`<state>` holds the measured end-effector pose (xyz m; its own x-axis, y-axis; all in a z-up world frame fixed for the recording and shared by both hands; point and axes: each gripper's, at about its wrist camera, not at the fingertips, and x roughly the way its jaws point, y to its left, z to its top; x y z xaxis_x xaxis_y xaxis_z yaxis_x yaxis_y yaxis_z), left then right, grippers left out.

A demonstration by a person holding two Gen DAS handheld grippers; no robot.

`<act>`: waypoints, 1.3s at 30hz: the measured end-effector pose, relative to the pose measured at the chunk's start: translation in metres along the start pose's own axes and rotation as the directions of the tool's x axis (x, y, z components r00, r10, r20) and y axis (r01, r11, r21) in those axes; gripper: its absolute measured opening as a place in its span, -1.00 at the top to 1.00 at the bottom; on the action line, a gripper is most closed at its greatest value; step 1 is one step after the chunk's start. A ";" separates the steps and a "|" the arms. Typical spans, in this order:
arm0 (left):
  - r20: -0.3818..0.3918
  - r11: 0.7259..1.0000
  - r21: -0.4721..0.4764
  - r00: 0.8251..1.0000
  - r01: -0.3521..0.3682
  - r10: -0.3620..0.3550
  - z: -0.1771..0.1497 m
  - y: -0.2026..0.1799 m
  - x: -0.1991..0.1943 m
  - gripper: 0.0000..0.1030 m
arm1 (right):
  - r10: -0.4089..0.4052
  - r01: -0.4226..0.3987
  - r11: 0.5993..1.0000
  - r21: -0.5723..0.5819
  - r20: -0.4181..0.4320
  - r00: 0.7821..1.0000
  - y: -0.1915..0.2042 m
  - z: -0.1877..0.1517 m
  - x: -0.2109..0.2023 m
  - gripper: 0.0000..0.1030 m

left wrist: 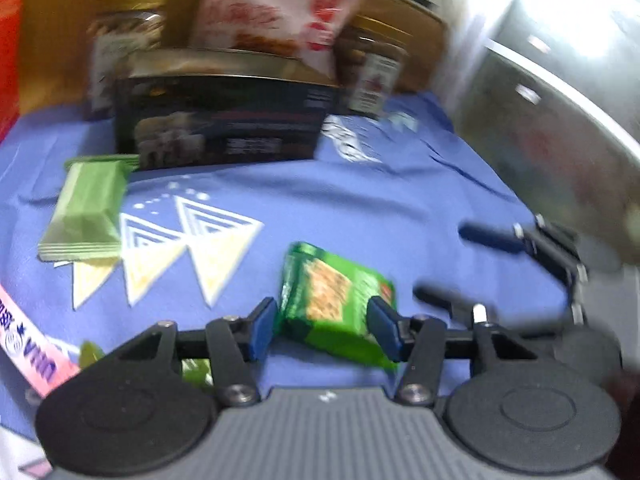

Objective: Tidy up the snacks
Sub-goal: 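Move the left gripper to the green cracker packet on the cloth, then grasp the green cracker packet with the left gripper and lift it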

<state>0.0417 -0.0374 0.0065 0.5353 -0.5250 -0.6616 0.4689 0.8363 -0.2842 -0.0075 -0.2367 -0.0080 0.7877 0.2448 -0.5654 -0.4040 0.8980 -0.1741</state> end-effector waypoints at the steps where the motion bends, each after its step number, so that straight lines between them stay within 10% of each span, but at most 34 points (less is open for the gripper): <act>1: 0.001 1.000 0.012 1.000 0.003 -0.003 -0.003 -0.004 -0.004 0.00 | 0.004 -0.004 0.999 0.033 -0.003 1.000 -0.006 -0.002 -0.004 -0.34; 7: 0.063 0.997 -0.082 0.998 -0.013 0.018 0.007 0.009 -0.022 -0.01 | 0.208 -0.208 0.972 0.108 0.012 0.978 0.006 -0.009 -0.017 -0.34; 39: -0.055 0.998 -0.043 0.998 0.037 -0.039 0.000 -0.018 0.006 0.25 | 0.228 -0.222 0.964 0.146 -0.027 0.973 0.011 -0.018 -0.005 0.46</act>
<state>0.0368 -0.0555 0.0079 0.4770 -0.5481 -0.6871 0.4579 0.8222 -0.3379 -0.0244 -0.2342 -0.0212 0.6622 0.4330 -0.6116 -0.4960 0.8650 0.0755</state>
